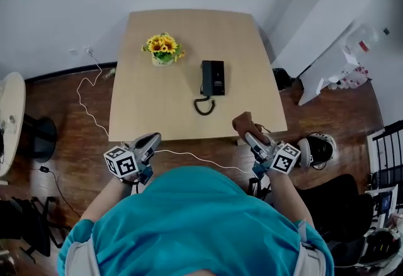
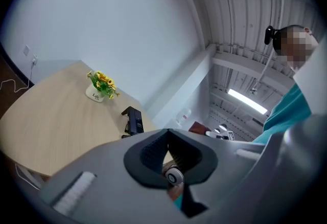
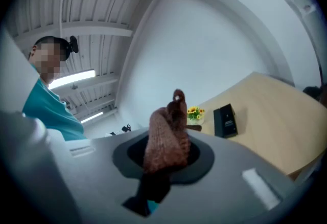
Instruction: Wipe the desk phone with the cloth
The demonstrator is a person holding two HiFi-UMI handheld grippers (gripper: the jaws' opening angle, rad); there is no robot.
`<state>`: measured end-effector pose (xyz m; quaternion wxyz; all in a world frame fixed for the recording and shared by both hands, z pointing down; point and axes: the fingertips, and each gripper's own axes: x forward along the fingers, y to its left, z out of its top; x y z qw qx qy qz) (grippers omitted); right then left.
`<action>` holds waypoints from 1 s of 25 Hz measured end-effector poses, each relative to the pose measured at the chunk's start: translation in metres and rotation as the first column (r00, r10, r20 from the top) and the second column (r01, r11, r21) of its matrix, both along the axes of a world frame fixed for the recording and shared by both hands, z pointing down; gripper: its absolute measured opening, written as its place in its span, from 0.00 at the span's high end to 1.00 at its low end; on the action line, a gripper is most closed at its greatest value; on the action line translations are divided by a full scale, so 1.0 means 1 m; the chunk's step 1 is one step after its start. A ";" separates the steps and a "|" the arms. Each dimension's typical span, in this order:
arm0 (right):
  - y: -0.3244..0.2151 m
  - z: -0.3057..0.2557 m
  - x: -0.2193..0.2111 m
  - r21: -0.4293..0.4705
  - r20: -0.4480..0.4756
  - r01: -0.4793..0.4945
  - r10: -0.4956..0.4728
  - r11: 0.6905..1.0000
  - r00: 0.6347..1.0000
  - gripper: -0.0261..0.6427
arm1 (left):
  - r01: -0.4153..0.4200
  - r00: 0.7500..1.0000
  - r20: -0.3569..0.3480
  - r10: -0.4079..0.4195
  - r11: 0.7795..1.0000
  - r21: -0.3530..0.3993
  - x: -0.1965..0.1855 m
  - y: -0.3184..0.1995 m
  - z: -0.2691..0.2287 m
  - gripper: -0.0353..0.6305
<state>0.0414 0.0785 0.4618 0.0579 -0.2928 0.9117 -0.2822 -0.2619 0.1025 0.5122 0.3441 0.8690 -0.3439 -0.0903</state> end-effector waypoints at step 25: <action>0.214 -0.008 0.080 0.167 -0.090 0.160 -0.147 0.973 0.985 0.88 | 0.101 0.993 0.061 -0.102 0.994 0.032 0.172 0.229 -0.012 0.94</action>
